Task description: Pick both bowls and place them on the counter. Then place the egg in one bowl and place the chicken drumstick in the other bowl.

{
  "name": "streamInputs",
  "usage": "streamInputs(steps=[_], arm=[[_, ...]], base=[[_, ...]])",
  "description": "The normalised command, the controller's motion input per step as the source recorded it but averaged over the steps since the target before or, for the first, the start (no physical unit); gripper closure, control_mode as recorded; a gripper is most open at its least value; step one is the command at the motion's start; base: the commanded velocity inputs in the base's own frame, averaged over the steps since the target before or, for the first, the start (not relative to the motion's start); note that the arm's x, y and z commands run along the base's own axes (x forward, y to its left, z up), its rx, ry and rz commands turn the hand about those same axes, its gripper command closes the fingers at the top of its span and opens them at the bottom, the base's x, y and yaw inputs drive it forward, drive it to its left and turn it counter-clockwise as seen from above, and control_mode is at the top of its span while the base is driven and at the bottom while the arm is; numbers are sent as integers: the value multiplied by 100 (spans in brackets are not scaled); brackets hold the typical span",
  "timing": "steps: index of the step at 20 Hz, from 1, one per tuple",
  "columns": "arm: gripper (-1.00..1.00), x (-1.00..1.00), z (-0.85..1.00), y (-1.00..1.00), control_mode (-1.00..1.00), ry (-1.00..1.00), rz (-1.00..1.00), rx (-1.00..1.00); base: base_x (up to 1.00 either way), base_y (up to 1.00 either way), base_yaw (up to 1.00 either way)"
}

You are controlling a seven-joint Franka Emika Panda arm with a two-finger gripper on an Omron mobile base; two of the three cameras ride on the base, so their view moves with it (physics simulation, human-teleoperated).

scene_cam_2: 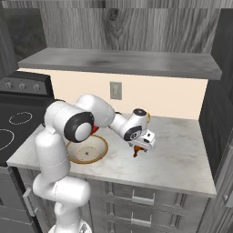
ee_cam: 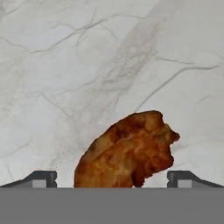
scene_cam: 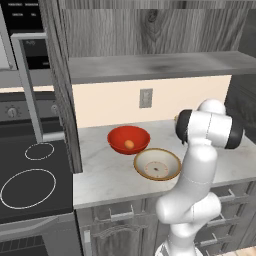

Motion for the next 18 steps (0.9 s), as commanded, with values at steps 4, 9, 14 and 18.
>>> streamInputs(steps=[4,9,14,18], arm=[[-100,19,-13,-1,-100,0,0,0],[-100,15,-15,-1,-100,0,0,0],[100,1,-16,0,-100,0,0,0],[100,-1,-20,0,-100,6,-1,0]], base=[[0,0,0],[0,0,0],[0,0,0],[0,0,0]])
